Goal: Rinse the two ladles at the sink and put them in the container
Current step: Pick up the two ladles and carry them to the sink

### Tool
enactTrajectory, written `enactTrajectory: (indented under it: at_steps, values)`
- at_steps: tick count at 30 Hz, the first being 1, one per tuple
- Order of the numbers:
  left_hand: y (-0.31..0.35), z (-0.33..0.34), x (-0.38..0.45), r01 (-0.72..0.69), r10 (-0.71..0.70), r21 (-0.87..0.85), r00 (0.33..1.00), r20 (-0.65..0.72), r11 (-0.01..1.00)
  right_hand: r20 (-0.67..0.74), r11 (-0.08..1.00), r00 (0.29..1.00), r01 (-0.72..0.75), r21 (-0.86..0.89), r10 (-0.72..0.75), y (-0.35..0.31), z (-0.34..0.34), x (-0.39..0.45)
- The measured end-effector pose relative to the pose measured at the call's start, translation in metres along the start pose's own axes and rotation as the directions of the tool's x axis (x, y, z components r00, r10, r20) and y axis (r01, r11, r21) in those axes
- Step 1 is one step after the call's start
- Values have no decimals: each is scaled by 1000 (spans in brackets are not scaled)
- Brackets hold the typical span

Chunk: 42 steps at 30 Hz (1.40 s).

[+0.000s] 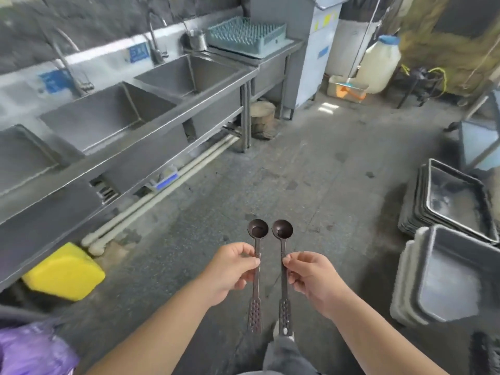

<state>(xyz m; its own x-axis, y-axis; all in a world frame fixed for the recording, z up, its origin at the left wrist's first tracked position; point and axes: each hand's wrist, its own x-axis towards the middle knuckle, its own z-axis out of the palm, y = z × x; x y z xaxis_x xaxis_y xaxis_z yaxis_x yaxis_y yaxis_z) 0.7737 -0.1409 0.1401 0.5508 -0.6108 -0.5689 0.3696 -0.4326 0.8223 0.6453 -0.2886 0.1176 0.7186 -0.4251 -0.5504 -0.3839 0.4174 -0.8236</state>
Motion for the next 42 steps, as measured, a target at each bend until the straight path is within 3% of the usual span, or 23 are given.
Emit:
enactTrajectory:
  at_steps: [5,14,35,42]
  values:
    - [50,-25,59,-21,1,-101,981,-196,995,147,996,989,0,-84,13,-70,8,100]
    - [115,-90,139,-109,-2,-263,921,-390,959,350,969,933,12,-247,78,-175,68,235]
    - [247,-421,314,-188,-65,-343,792,-608,920,616,911,765,101,-400,186,-337,368,522]
    - [286,-521,392,-171,-132,-352,711,-690,920,666,892,704,104,-441,247,-377,462,644]
